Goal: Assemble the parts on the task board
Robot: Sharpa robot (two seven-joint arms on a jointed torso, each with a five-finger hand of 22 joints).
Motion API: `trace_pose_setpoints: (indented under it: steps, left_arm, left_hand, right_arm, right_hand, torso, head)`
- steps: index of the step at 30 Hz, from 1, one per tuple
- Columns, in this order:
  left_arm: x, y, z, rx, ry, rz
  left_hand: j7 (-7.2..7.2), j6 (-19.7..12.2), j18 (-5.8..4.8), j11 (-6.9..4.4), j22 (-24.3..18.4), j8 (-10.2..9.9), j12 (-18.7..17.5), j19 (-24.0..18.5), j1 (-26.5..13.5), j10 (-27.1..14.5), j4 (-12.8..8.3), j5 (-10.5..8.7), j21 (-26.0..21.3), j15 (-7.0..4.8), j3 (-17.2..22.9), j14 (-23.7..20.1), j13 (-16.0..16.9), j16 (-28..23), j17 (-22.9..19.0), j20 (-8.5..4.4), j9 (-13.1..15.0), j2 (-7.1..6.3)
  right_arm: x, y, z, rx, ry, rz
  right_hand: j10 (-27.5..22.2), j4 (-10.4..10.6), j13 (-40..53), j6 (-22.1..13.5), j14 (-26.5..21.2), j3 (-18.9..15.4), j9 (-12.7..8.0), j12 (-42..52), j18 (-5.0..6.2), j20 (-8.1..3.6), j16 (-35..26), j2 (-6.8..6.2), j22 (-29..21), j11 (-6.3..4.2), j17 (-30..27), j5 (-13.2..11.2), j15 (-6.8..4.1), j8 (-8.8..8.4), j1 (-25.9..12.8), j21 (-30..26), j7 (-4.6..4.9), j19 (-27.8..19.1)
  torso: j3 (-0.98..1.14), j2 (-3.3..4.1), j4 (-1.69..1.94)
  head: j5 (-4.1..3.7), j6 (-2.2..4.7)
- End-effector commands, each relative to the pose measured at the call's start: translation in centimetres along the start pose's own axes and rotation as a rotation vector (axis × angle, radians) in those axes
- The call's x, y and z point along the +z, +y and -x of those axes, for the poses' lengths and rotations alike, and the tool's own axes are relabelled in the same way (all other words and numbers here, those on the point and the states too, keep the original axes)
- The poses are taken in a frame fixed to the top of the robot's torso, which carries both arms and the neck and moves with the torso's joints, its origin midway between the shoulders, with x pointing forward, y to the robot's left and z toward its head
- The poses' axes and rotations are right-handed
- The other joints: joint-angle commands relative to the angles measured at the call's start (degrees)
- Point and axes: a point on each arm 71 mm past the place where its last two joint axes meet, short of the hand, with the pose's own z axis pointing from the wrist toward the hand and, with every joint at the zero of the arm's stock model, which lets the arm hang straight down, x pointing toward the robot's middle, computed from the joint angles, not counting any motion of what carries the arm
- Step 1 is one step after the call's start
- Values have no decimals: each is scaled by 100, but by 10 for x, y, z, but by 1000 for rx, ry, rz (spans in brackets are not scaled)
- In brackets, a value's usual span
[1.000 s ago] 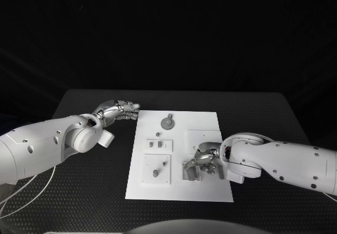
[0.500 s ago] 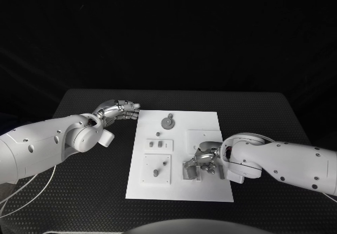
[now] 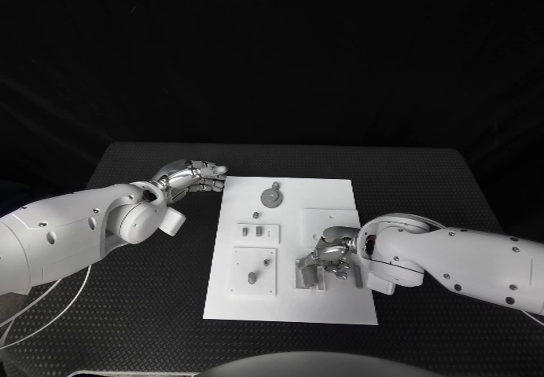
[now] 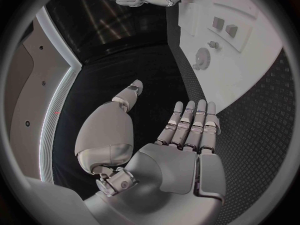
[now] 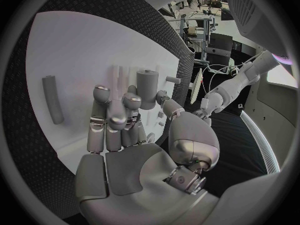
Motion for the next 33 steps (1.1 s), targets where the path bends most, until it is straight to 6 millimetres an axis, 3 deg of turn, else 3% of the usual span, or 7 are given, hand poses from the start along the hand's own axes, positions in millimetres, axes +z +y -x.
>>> trace_pose_setpoints:
  steps: [1, 4, 33]
  left_arm:
    - [1, -1, -2, -9, 14, -6]
    - [1, -1, -2, -9, 14, -6]
    - [0, -1, -1, -9, 16, -2]
  left_hand:
    - [438, -50, -87, 45, 5, 21, 15, -31, 5, -12, 17, 1, 34, 40, -24, 18, 6, 18, 10, 1, 5, 59]
    - [439, -50, -87, 45, 5, 24, 16, -32, 6, -11, 17, 1, 34, 41, -26, 19, 6, 19, 11, 1, 7, 64]
    - [442, -47, -87, 46, 8, 32, 16, -39, 7, -9, 15, 1, 32, 46, -41, 19, 6, 21, 15, 4, 15, 79]
  right_arm:
    - [0, 4, -4, -10, 30, 25]
    - [1, 4, -4, -12, 35, 23]
    - [1, 5, -6, -14, 56, 26]
  right_hand:
    - [-13, 4, -9, 15, -10, -18, 1, -25, 39, 35, -4, 1, 83, -6, -5, 15, -37, -12, -36, -38, 11, -4]
    - [-5, 57, -8, 15, -4, -1, -1, -23, 76, 11, 3, -34, 83, -17, -9, 11, -49, -23, -117, -43, -7, -5]
    - [-5, 57, -8, 15, -4, -1, -1, -23, 76, 11, 3, -34, 83, -17, -9, 11, -49, -23, -117, -43, -7, -5]
  torso:
    - [-3, -3, -1]
    - [-4, -1, -1]
    - [-3, -3, 2]
  head:
    - [0, -4]
    - [0, -6]
    - [7, -39]
